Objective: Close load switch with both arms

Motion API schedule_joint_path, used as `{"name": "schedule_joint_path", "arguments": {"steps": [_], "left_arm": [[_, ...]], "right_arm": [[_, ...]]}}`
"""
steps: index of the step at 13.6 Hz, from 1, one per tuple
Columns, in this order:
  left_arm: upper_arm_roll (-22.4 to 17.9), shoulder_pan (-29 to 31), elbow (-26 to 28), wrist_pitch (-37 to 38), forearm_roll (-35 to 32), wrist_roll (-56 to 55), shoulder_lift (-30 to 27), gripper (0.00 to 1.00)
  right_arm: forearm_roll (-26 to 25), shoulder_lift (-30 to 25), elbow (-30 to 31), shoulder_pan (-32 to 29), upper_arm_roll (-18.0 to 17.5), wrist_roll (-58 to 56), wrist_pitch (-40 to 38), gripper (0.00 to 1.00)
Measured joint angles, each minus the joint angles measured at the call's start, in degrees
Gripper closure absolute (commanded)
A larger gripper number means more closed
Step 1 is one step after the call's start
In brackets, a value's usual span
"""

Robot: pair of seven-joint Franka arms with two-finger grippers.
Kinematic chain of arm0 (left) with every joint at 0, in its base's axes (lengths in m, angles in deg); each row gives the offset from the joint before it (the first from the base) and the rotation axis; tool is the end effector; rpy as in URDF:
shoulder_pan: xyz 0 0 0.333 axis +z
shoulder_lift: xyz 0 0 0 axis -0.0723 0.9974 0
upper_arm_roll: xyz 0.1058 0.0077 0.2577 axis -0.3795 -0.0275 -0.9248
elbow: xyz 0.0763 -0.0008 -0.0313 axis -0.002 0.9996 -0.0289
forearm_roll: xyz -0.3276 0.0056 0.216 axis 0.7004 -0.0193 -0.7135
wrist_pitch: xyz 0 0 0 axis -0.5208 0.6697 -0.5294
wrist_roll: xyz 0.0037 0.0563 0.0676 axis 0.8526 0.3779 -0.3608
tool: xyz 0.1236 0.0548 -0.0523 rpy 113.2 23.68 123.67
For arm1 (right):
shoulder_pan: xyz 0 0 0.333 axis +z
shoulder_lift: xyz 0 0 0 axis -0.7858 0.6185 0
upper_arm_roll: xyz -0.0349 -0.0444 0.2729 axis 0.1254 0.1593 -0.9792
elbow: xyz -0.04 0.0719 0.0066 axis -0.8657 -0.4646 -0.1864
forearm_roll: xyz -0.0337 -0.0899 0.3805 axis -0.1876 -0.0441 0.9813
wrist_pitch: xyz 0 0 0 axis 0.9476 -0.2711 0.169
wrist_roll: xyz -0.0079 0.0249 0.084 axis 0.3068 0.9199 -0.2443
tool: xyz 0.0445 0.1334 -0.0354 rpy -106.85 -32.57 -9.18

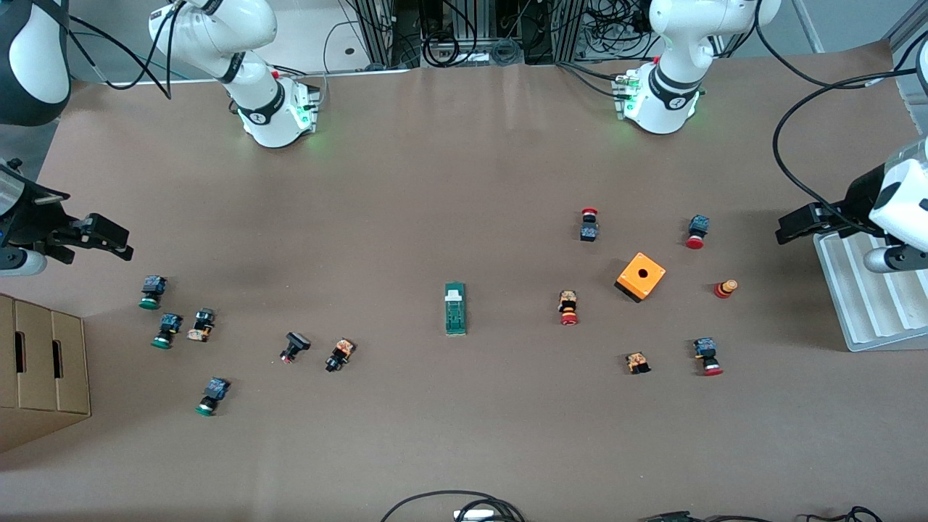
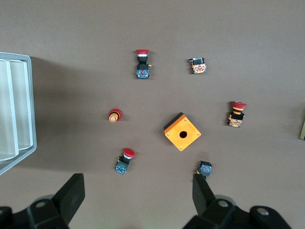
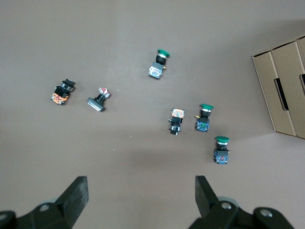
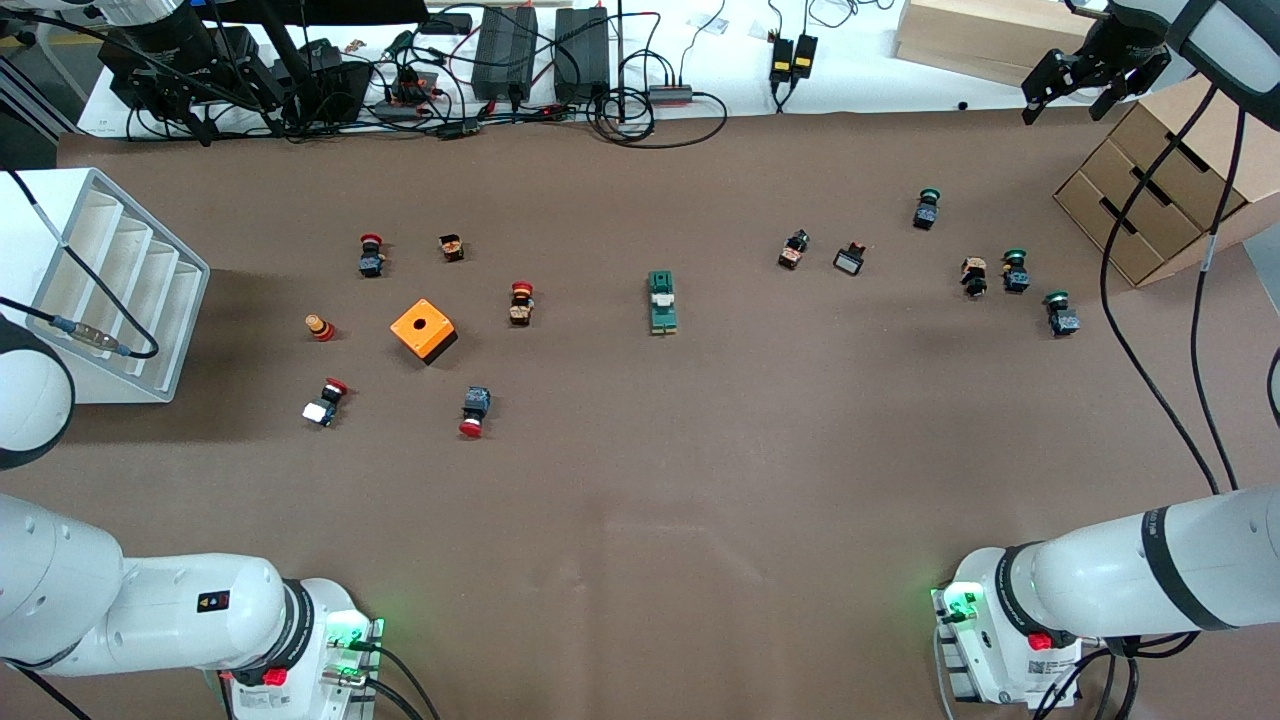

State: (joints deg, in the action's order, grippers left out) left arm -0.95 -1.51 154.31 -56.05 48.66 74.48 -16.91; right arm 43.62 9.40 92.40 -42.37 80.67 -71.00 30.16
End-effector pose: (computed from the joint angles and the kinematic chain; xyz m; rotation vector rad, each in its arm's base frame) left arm 0.5714 -0.0116 0.5131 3.1005 0.1543 -0.1356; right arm 0.5560 -0.0437 0.5046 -3.1321 -0.0075 -0.0761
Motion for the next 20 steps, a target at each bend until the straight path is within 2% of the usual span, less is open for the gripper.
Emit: {"name": "schedule_joint_path", "arguments": {"steps": [9,14,20], "left_arm": [[0.07,-0.01,0.0,-0.08,-0.1,0.03,0.02,0.0],[1.56,-3.17,0.0,-0.25,-8.39,-0.01,1.5,0.0],[2.08,-5.22,0.08,-0.26,-9.59,0.08,5.94,0.0]], "right_arm": [[0.0,0.0,0.0,0.09,-0.06,-0.87,0.47,0.0],[0.0,0.0,0.0,0.11,-0.19,-0.87,0.81,0.0],[0.0,0.0,0.0,0.11,-0.19,-0.87,0.9,0.0]]}}
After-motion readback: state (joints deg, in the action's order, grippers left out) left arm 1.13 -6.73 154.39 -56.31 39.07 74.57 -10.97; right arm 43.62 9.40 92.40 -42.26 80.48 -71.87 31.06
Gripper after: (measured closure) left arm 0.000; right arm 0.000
